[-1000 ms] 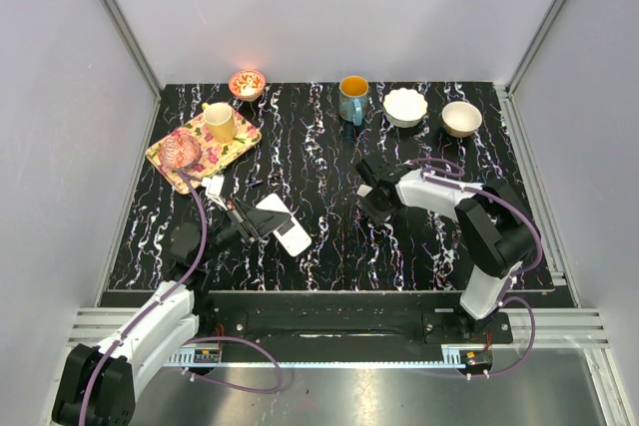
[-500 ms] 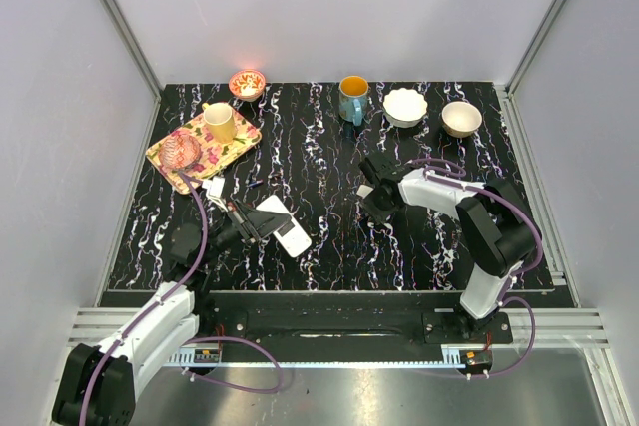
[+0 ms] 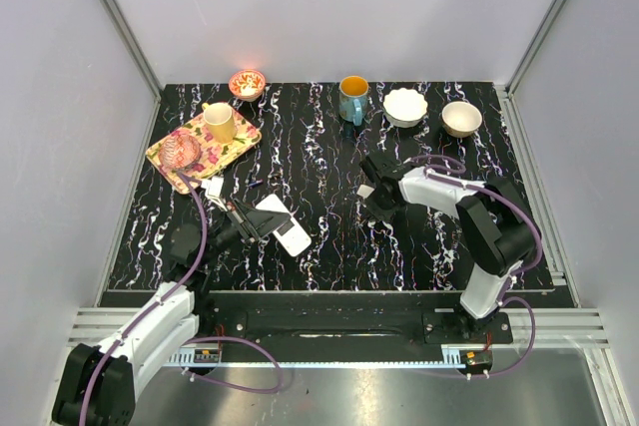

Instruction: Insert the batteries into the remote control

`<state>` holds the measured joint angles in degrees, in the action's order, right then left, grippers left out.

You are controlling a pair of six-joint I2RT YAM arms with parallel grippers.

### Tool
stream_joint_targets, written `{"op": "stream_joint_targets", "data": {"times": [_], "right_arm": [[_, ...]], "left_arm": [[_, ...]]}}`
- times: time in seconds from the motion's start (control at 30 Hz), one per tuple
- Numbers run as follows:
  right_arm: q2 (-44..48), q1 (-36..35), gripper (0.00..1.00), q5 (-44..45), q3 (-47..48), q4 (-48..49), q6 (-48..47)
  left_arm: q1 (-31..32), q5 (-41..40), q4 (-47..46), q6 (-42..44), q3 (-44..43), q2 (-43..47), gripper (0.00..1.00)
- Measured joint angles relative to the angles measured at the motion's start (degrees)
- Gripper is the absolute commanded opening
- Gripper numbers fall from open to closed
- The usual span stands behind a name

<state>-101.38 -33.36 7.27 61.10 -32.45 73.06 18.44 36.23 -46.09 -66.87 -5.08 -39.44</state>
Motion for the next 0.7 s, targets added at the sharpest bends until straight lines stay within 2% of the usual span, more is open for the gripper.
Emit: {"op": "stream_joint_targets", "data": {"times": [0.17, 0.3, 0.53, 0.7], "right_arm": [[3.93, -0.04, 0.00, 2.54, 0.50, -2.14, -10.54], [13.64, -1.07, 0.00, 3.39, 3.19, -2.05, -24.41], [37.53, -7.45, 0.00, 1.70, 3.56, 1.53, -43.93], [45.62, -11.04, 0.00, 0.94, 2.54, 2.21, -53.42]], "left_arm": [[0.00, -0.20, 0.63, -0.24, -0.09, -0.04, 0.00], [0.24, -0.15, 4.44, 0.66, -2.51, -2.23, 0.00], [0.66, 4.98, 8.59, 1.90, -15.08, -15.89, 0.00], [1.14, 12.04, 8.35, 0.96, -23.69, -27.56, 0.00]]}}
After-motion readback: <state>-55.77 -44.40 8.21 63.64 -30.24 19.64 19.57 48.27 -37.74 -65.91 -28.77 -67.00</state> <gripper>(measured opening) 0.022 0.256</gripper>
